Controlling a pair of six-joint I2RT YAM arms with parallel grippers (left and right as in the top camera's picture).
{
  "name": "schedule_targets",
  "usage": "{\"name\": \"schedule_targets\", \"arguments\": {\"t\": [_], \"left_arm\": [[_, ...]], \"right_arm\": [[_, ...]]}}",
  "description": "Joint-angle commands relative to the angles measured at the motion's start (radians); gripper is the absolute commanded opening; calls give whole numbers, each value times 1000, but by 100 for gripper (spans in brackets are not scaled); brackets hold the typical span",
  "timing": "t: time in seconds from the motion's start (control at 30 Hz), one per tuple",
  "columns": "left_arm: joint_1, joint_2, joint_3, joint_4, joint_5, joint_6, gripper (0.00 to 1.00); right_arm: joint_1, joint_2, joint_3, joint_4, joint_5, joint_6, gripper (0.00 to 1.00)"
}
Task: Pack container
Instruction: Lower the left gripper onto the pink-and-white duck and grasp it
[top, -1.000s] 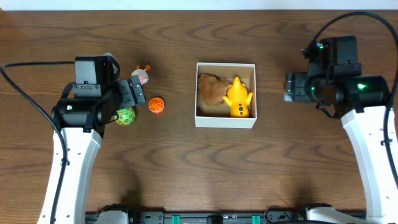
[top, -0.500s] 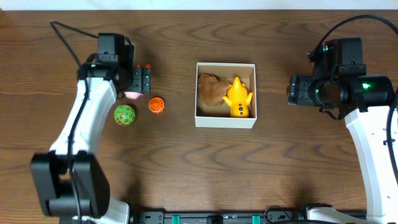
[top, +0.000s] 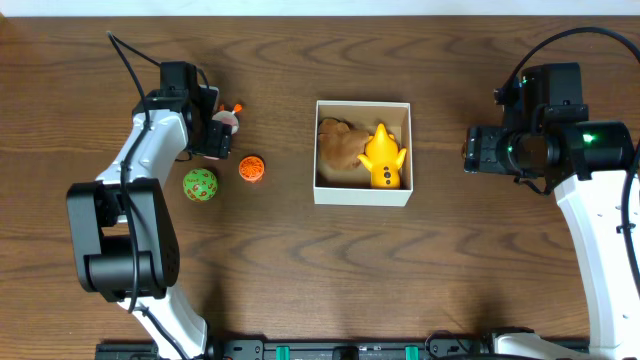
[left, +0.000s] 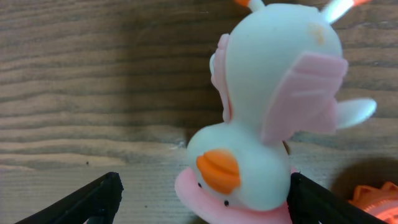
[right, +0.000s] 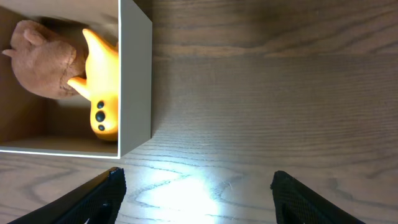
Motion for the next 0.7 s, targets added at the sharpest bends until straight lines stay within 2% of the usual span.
{"name": "schedule_targets", "arguments": {"t": [0.0, 0.37, 0.5, 0.57, 0.67], "left_arm": [[0, 8, 17, 14, -7, 27, 84], [-9, 69, 16, 17, 20, 26, 61], [-16, 82, 16, 8, 35, 27, 58], [-18, 82, 16, 2, 45, 26, 50], [-23, 74, 16, -14, 45, 26, 34]], "right_arm": [[-7, 3, -6, -4, 5, 16, 78], [-7, 3, -6, -7, 4, 16, 76], [-7, 3, -6, -9, 4, 16, 76], [-7, 3, -6, -12, 4, 16, 75], [-7, 3, -6, -19, 5, 16, 75]]}}
